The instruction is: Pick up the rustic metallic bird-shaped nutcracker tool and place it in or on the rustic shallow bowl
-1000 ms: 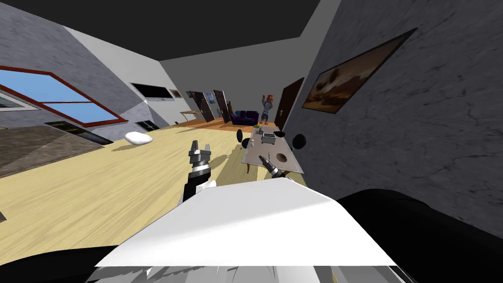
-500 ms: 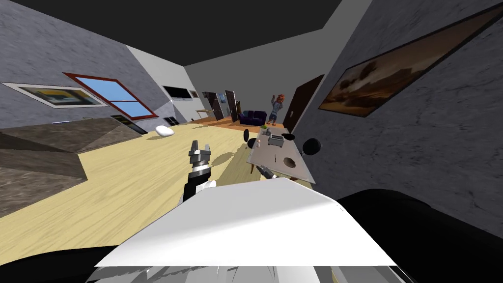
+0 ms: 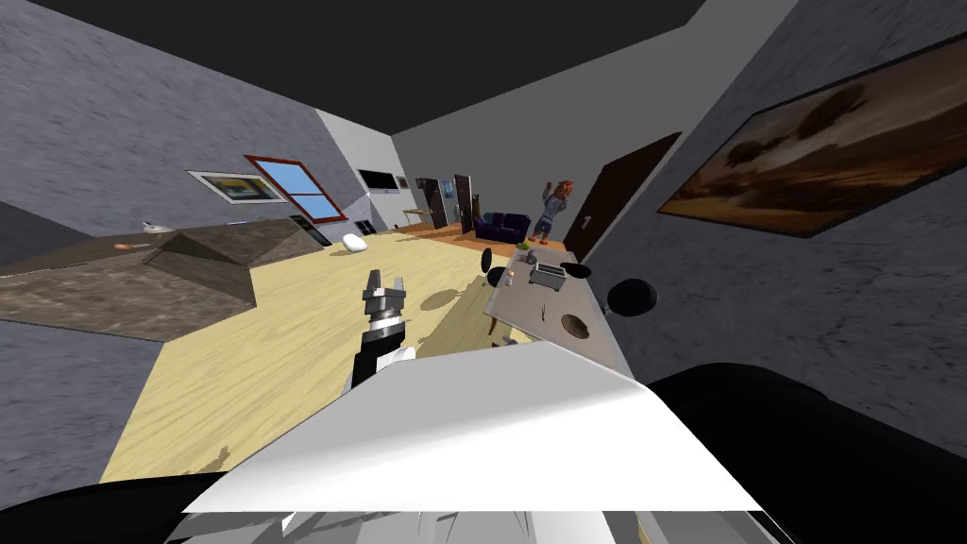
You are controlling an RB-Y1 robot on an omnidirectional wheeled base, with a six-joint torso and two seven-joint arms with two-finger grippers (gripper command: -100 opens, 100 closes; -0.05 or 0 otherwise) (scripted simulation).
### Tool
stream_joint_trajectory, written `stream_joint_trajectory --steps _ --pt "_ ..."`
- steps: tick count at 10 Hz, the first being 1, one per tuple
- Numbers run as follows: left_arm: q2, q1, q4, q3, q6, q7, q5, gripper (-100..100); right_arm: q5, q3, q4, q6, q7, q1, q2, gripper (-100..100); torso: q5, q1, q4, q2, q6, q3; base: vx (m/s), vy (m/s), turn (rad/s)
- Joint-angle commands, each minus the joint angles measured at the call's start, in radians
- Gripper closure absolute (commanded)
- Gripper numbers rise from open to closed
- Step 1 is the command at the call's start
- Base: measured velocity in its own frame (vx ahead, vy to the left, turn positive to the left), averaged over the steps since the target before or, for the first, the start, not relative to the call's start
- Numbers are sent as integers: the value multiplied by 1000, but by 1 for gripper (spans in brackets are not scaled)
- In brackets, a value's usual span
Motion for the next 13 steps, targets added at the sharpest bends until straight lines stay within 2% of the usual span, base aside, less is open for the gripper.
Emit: stream_joint_trajectory --steps 1,2,3,5,6,7,8,9,10,11,12,13 --pt "0 0 0 0 0 0 0 0 19 42 46 17 9 -26 -10 -100 0 0 0 0 0 0 27 11 251" --pt "0 0 0 0 0 0 0 0 19 42 46 17 9 -26 -10 -100 0 -1 0 0 0 0 9 -1 16" --pt "0 0 0 0 0 0 0 0 59 88 84 42 33 -33 -45 -100 0 -1 0 1 1 1 23 19 414" --pt "0 0 0 0 0 0 0 0 59 98 100 42 33 -33 -45 -100 0 -1 0 1 1 0 18 2 60" --pt "0 0 0 0 0 0 0 0 100 145 131 69 56 -39 -79 -100 0 -1 0 2 1 1 21 14 293" --pt "0 0 0 0 0 0 0 0 100 154 155 69 56 -39 -79 -100 0 0 0 1 0 1 24 3 233" --pt "0 0 0 0 0 0 0 0 141 197 181 97 78 -46 -112 -100 0 -1 0 1 1 0 30 10 355" --pt "0 0 0 0 0 0 0 0 141 211 211 97 78 -46 -112 -100 0 -1 0 1 0 0 26 -2 194" --pt "0 0 0 0 0 0 0 0 183 248 265 127 99 -54 -144 -100 0 -1 0 1 1 0 28 8 350" --pt "0 0 0 0 0 0 0 0 183 267 269 127 99 -54 -144 -100 0 -1 0 0 0 0 21 -2 198" --pt "0 0 0 0 0 0 0 0 183 267 269 127 99 -54 -144 -100 0 -1 0 1 1 0 8 -5 -11" --pt "0 0 0 0 0 0 0 0 226 318 302 159 118 -64 -173 -100 0 -1 0 2 1 1 13 7 353"
